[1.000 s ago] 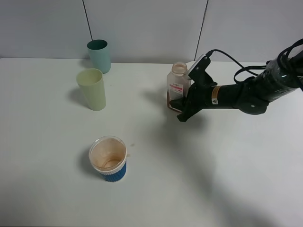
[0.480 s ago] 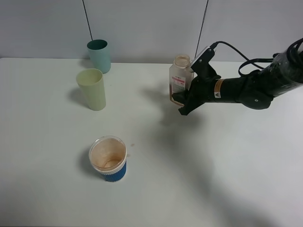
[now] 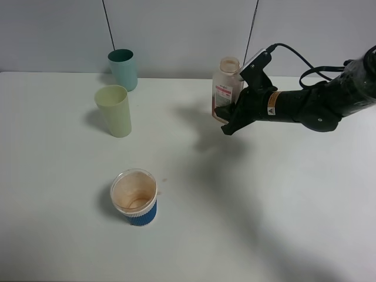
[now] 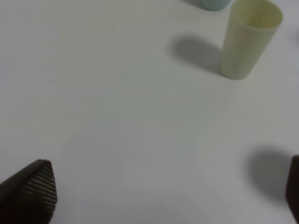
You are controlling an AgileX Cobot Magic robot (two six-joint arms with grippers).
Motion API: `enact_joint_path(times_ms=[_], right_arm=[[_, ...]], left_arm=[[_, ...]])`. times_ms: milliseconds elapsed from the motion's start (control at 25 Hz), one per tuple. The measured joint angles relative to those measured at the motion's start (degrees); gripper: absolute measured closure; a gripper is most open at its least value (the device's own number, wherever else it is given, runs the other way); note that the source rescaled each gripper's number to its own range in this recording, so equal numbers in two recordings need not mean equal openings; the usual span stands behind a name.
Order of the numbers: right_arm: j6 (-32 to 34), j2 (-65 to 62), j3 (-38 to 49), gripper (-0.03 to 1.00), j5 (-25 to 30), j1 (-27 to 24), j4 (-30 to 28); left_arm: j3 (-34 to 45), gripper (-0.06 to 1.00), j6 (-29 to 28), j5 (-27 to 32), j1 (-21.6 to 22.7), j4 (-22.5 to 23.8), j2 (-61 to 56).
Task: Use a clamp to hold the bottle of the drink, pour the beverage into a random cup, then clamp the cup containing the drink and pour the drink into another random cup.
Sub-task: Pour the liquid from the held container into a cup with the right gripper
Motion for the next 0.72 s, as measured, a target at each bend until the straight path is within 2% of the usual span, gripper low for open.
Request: enact_joint_path(times_ms=[360,720], right_arm=[[0.2,-0.5,-0.4,0.93,1.2,2.3,3.4],[0.2,-0.5,-9.9,0.93,9.1,5.9,4.4]], left_arm=[[0.0,-0.03,0.0,0.0,0.0,0.0,0.0],[0.0,-0.03,0.0,0.0,0.0,0.0,0.0]])
